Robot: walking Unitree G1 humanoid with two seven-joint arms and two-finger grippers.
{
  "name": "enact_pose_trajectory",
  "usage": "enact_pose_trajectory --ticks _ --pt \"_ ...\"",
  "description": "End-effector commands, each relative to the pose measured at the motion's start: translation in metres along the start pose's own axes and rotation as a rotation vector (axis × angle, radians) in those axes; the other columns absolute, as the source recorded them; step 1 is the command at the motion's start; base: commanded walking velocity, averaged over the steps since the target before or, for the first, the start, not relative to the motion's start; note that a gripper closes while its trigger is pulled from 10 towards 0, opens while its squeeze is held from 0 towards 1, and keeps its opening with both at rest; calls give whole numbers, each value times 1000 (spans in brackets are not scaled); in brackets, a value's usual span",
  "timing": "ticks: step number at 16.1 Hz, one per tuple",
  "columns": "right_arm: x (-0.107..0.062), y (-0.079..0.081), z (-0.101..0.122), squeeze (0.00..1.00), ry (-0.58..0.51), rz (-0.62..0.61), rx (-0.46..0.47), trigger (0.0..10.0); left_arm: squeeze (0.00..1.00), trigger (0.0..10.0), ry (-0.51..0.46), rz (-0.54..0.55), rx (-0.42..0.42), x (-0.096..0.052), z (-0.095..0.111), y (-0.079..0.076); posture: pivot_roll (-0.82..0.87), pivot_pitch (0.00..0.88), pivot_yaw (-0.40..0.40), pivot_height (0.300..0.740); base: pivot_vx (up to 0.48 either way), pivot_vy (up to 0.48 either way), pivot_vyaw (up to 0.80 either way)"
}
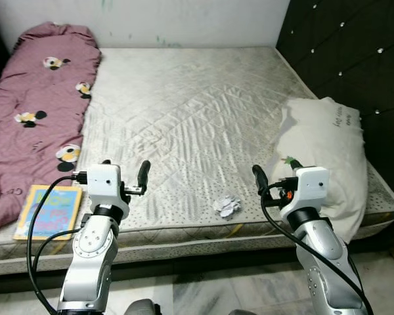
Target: Clean up the room
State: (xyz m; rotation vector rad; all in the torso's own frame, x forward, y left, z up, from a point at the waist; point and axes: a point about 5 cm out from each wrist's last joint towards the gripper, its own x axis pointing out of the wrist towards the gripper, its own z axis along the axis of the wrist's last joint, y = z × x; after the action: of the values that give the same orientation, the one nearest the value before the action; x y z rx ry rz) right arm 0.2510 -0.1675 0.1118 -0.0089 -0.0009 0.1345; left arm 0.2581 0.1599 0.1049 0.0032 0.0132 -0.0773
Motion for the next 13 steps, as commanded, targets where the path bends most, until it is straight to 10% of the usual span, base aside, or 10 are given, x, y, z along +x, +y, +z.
enact_pose_trajectory --ticks 1,13 --pt "2 -1 1 0 0 -1 -7 10000 0 10000 -19 -16 -1 0 4 -2 -7 37 -53 740 285 0 0" --pt "3 -3 3 0 -12 -24 -11 10000 0 10000 -4 13 3 3 2 -3 -11 39 -52 740 213 0 0"
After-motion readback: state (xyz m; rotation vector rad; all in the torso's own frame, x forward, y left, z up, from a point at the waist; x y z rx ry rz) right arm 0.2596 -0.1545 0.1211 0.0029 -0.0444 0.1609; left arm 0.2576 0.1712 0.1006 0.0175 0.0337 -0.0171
